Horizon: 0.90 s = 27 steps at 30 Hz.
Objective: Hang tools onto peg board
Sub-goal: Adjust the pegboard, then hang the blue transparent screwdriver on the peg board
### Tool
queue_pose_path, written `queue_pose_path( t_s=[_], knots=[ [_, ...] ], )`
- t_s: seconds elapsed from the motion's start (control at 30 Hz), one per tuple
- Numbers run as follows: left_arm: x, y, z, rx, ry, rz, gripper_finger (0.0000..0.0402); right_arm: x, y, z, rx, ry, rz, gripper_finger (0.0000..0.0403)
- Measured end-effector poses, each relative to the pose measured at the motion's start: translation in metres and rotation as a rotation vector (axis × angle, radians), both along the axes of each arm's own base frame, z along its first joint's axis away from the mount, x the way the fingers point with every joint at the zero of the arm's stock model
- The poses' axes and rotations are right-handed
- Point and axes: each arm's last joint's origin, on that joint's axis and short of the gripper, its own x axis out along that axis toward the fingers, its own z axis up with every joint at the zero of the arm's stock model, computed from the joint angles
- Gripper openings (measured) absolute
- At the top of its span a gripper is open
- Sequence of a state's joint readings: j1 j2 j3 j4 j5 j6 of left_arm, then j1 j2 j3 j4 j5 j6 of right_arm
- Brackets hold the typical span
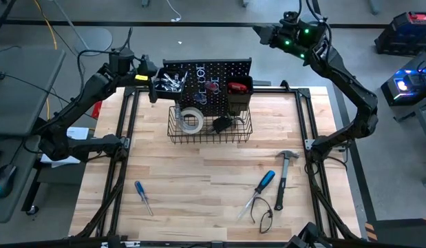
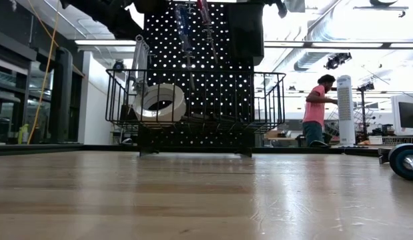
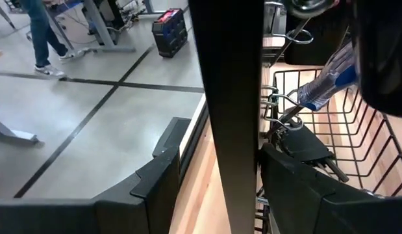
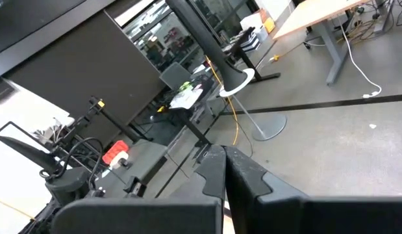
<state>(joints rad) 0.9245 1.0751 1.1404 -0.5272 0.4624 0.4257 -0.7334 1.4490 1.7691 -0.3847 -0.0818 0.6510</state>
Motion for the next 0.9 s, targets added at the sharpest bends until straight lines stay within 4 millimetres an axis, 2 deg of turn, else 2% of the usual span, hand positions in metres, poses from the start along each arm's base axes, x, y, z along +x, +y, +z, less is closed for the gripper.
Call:
queue_pose_path(
  t_s=[0.33, 0.7, 0.9],
  knots=[
    [-0.009, -0.011, -0.001, -0.073, 0.027, 0.014, 0.0195, 0.000, 0.000, 0.000, 0.002, -0.002, 0.000, 0.0001],
    [-0.021, -0.023, 0.006, -0.029, 0.043, 0.105, 0.0195, 0.000, 0.000, 0.000, 0.002, -0.002, 0.000, 0.0001],
    [-0.032, -0.039, 0.006, -0.193, 0.010, 0.144, 0.0195, 0.000, 0.000, 0.000, 0.000, 0.000, 0.000, 0.0001]
  ],
)
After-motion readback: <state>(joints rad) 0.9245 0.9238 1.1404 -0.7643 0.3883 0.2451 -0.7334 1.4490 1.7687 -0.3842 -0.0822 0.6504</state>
